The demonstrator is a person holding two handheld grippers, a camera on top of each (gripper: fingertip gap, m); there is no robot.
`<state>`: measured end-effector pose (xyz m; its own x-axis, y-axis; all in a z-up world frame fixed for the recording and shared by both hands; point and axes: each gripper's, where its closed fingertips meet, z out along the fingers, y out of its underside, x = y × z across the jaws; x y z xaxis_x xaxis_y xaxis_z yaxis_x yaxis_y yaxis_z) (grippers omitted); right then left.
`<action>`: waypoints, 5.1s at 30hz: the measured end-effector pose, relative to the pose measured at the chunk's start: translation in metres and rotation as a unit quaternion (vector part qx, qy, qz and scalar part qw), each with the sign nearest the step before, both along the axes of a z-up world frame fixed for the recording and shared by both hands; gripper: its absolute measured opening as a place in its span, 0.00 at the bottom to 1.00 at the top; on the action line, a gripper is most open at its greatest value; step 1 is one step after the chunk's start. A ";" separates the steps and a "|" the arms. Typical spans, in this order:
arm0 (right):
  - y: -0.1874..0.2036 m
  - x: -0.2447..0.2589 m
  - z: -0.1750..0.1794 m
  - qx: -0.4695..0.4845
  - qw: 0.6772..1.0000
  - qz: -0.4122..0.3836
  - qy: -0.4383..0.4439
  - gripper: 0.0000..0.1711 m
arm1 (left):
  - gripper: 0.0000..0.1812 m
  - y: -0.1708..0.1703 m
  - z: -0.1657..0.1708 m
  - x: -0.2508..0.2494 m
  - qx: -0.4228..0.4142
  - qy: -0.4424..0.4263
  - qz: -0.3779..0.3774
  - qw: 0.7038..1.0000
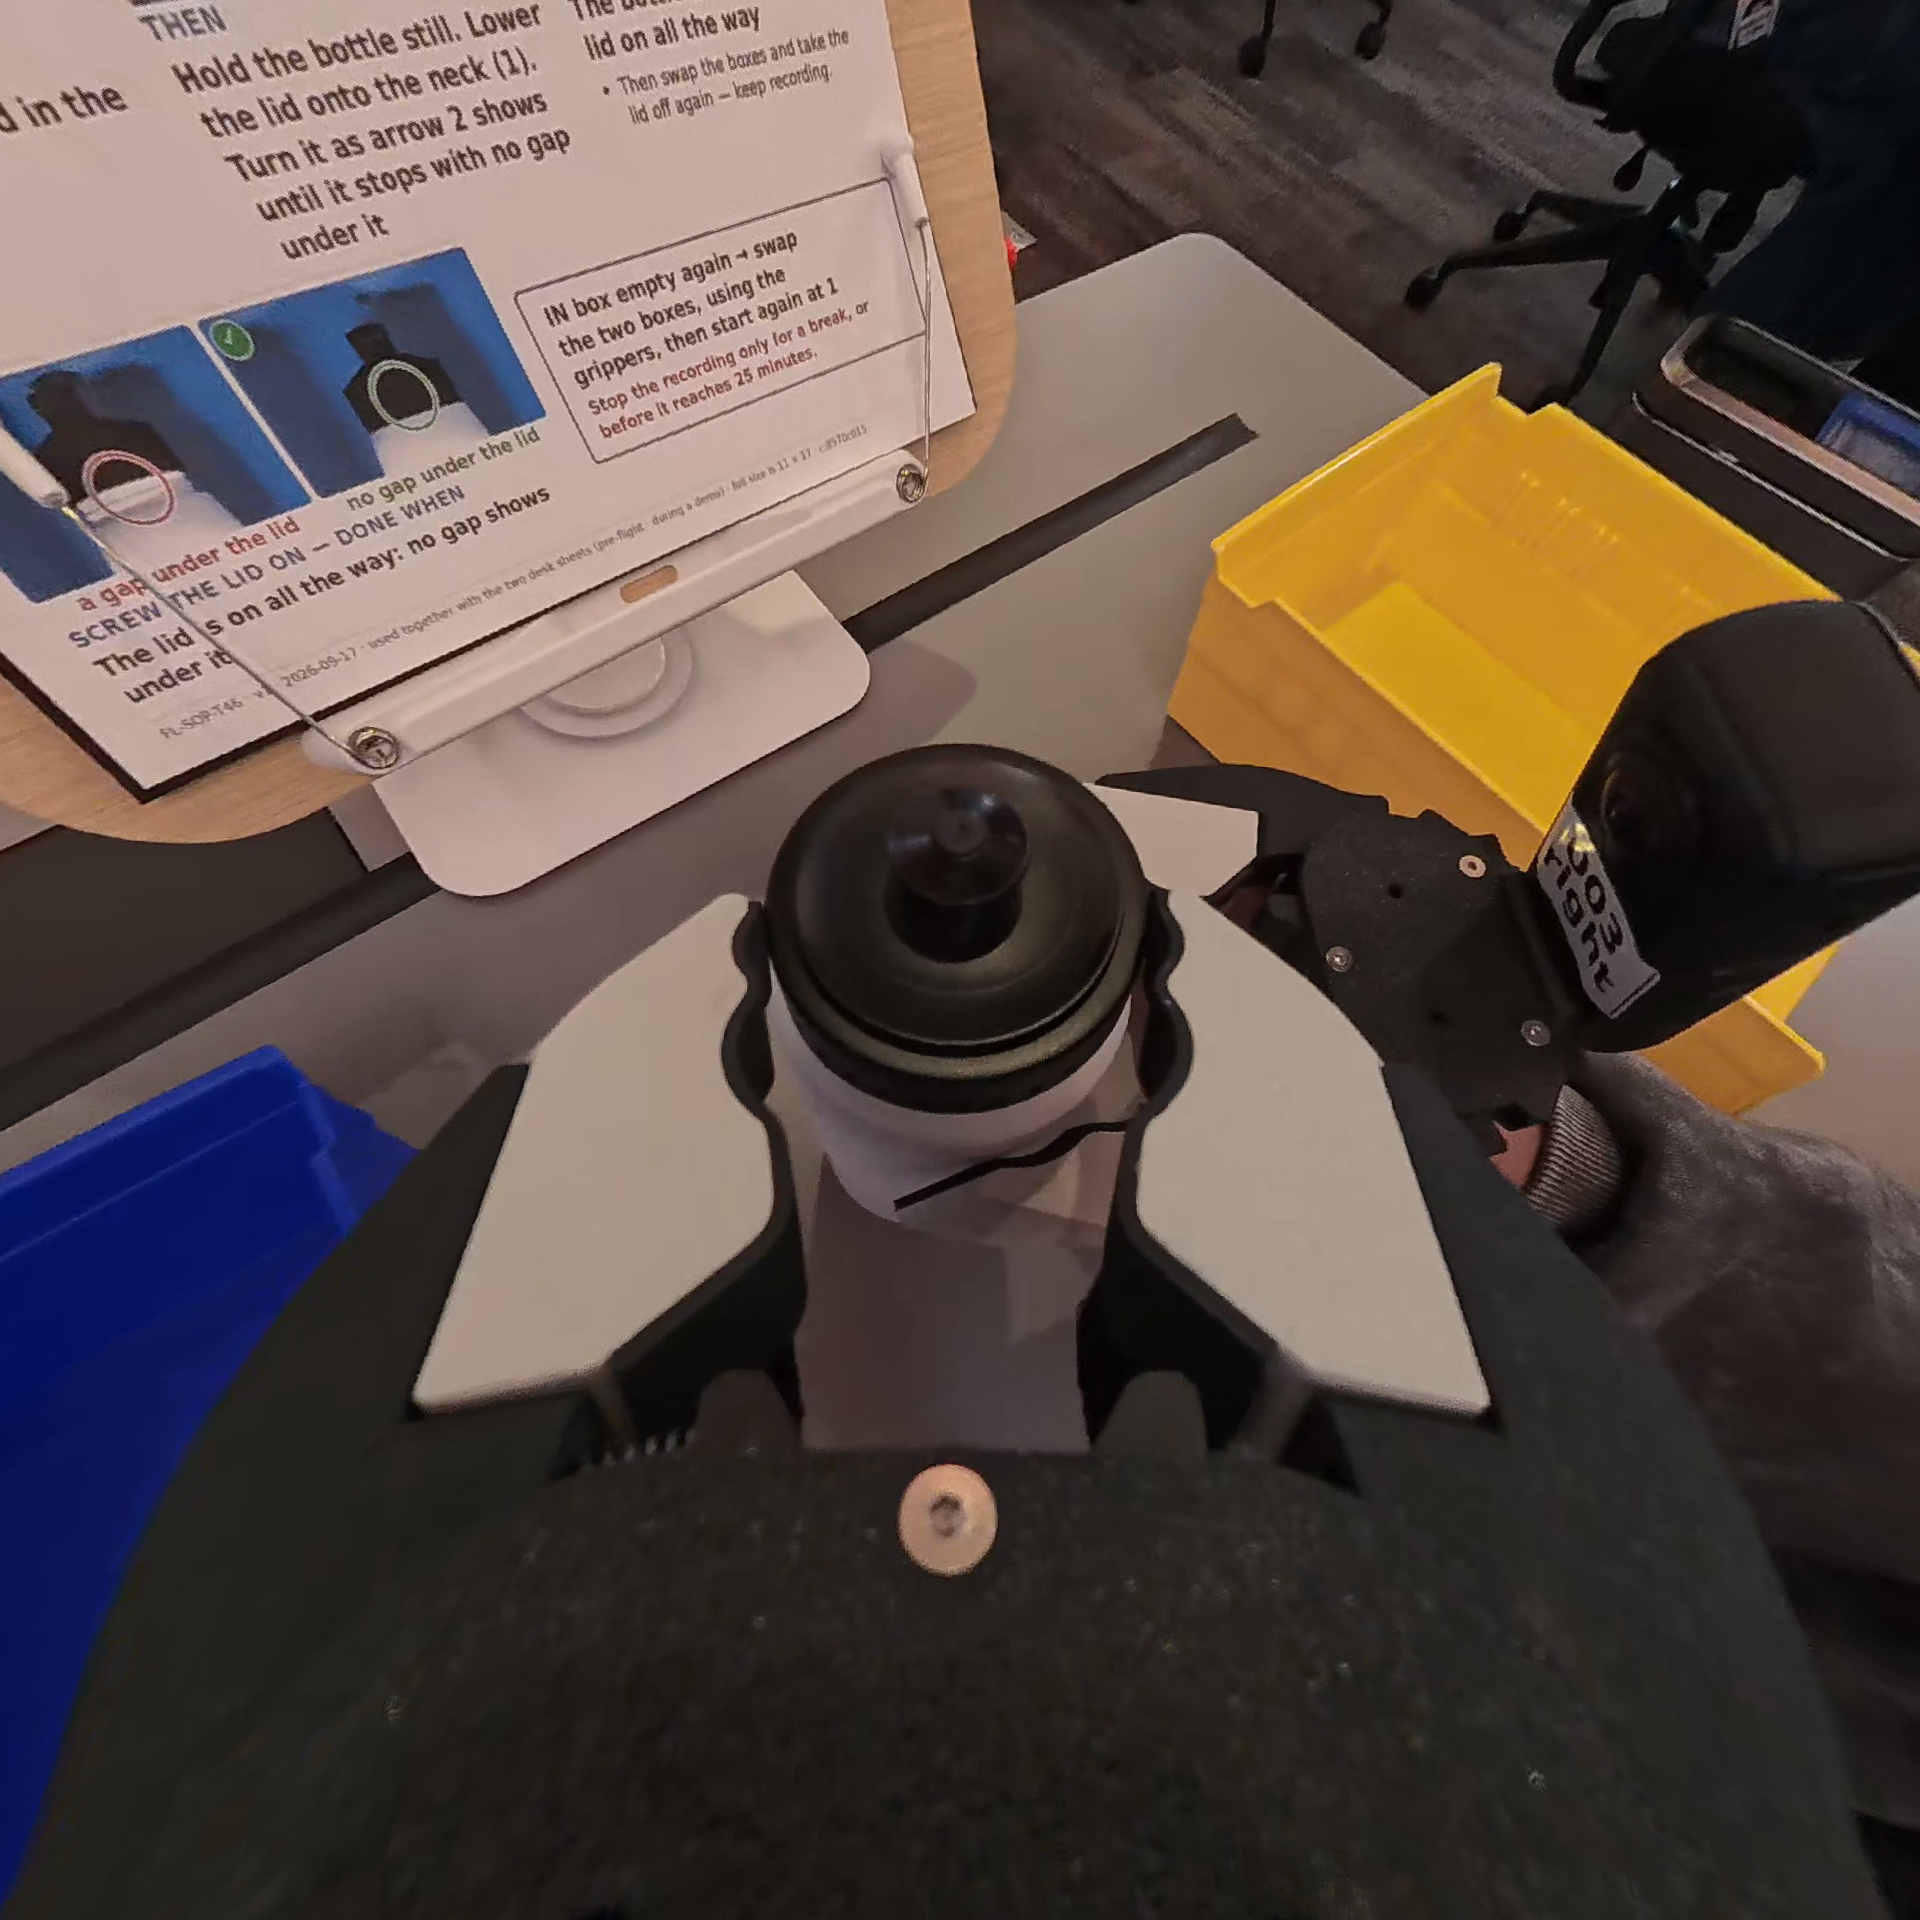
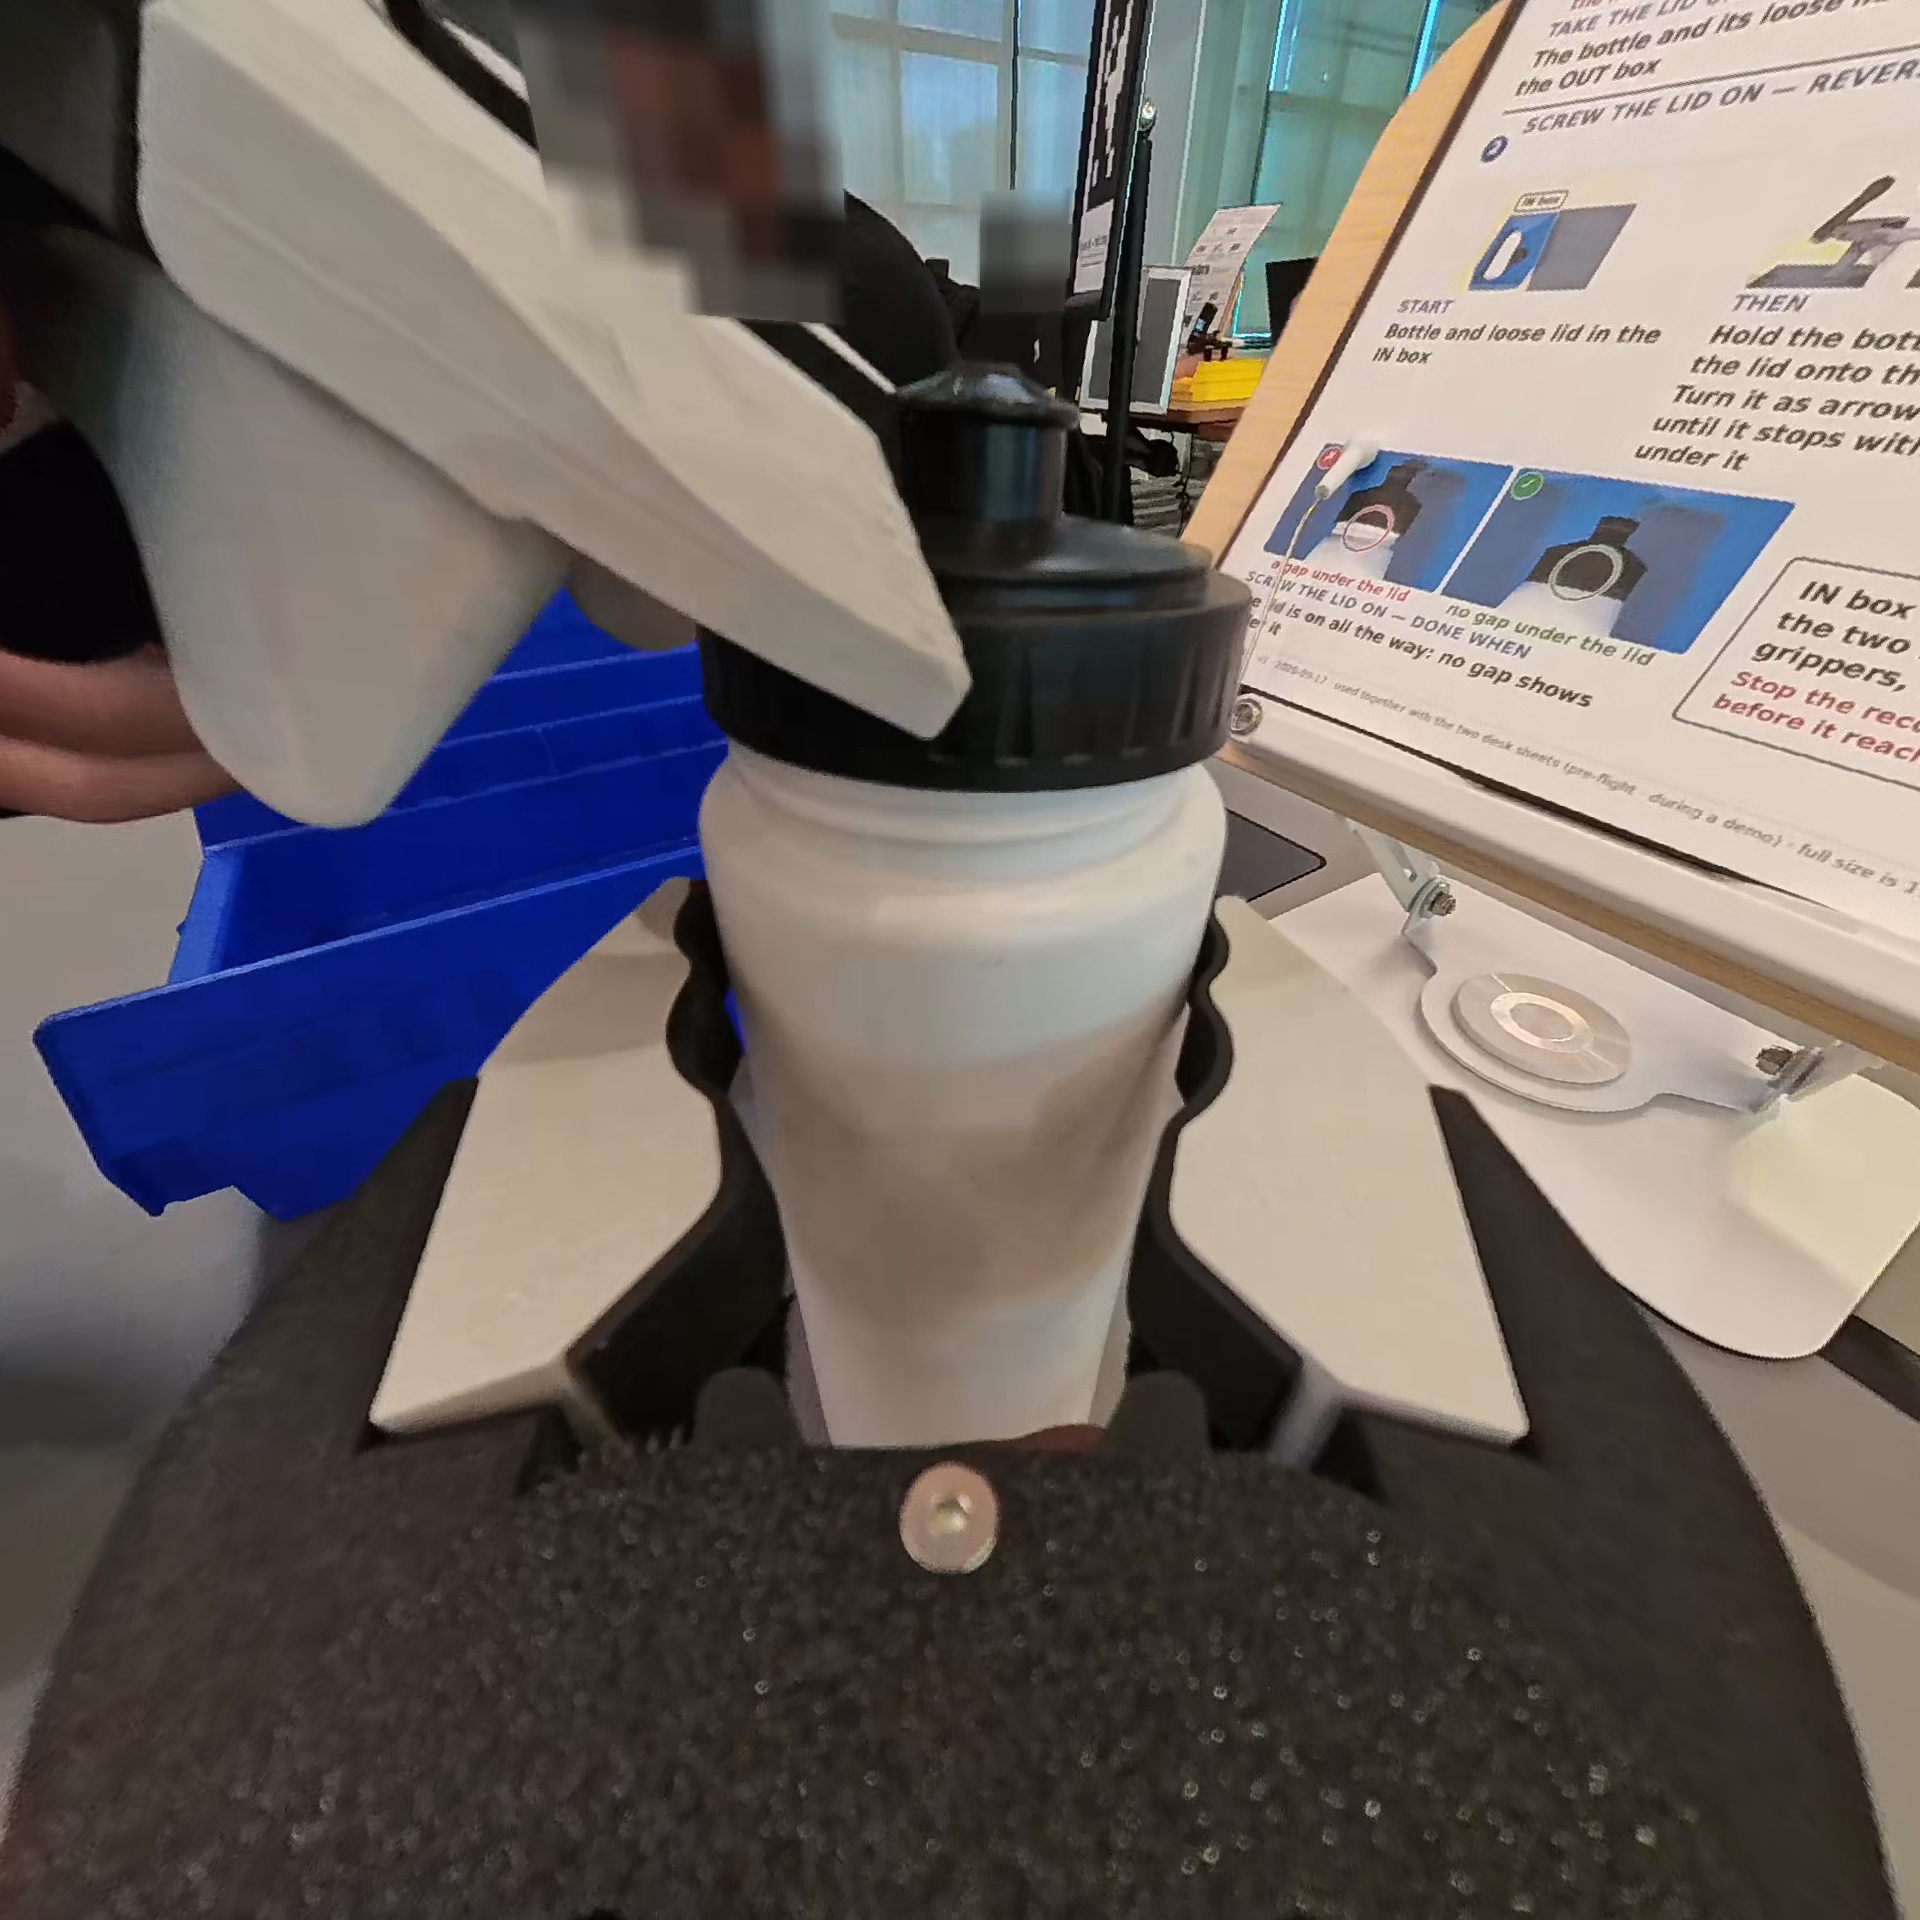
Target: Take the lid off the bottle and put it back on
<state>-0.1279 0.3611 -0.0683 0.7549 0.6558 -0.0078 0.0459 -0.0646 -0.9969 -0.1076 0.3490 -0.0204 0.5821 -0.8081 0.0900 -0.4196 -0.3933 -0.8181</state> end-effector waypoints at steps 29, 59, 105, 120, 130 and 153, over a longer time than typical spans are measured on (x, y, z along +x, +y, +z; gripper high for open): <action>0.001 -0.001 0.000 0.000 1.000 -0.003 -0.004 0.50 | 0.38 0.002 0.011 -0.007 0.051 -0.062 -0.003 0.997; 0.000 -0.002 0.000 -0.004 1.000 -0.005 -0.006 0.50 | 0.38 0.001 0.001 -0.002 0.033 0.030 0.061 0.997; 0.000 -0.003 0.000 -0.002 1.000 -0.008 -0.006 0.50 | 0.40 0.000 -0.008 0.002 0.070 -0.068 -0.059 0.993; -0.003 -0.008 0.000 0.011 1.000 0.016 0.000 0.50 | 0.40 -0.011 -0.013 -0.008 0.003 0.022 -0.441 0.897; -0.002 -0.008 0.000 0.007 1.000 0.006 -0.002 0.50 | 0.54 -0.013 -0.010 0.007 0.037 -0.069 -0.177 0.981; -0.004 -0.009 0.000 0.009 1.000 0.009 -0.006 0.50 | 0.39 -0.010 -0.007 -0.009 0.026 -0.009 -0.374 0.927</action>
